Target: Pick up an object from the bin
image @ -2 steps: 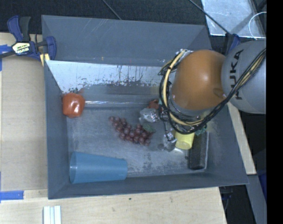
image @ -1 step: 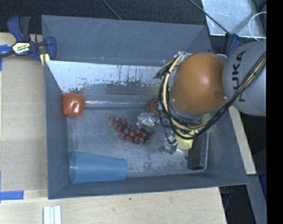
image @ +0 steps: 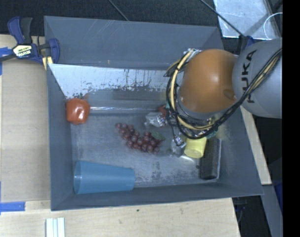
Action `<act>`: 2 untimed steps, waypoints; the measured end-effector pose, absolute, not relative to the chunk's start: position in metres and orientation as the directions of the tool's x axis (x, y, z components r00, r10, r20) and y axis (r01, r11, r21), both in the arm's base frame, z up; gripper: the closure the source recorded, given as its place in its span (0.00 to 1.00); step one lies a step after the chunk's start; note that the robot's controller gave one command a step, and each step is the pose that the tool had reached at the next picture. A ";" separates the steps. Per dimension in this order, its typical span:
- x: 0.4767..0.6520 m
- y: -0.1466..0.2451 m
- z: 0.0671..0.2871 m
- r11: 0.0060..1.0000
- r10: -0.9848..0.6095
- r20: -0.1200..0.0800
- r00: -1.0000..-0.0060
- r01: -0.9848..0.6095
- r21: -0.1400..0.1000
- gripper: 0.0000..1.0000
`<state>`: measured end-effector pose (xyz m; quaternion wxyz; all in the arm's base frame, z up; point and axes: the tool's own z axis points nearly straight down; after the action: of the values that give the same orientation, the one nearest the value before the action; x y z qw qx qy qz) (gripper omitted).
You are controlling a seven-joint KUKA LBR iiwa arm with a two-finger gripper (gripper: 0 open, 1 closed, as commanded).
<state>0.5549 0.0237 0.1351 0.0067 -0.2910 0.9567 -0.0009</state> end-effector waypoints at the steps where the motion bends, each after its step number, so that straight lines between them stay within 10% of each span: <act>1: 0.564 0.028 0.121 0.895 -0.446 -0.012 -0.895 -0.446 -0.005 0.00; 2: 0.615 0.019 0.103 0.970 -0.242 -0.021 -0.970 -0.242 -0.003 1.00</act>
Offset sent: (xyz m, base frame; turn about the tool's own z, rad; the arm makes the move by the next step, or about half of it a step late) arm 0.0589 -0.0040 -0.0324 0.3455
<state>0.6147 0.0193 0.1031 0.0108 -0.1217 0.9925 -0.0002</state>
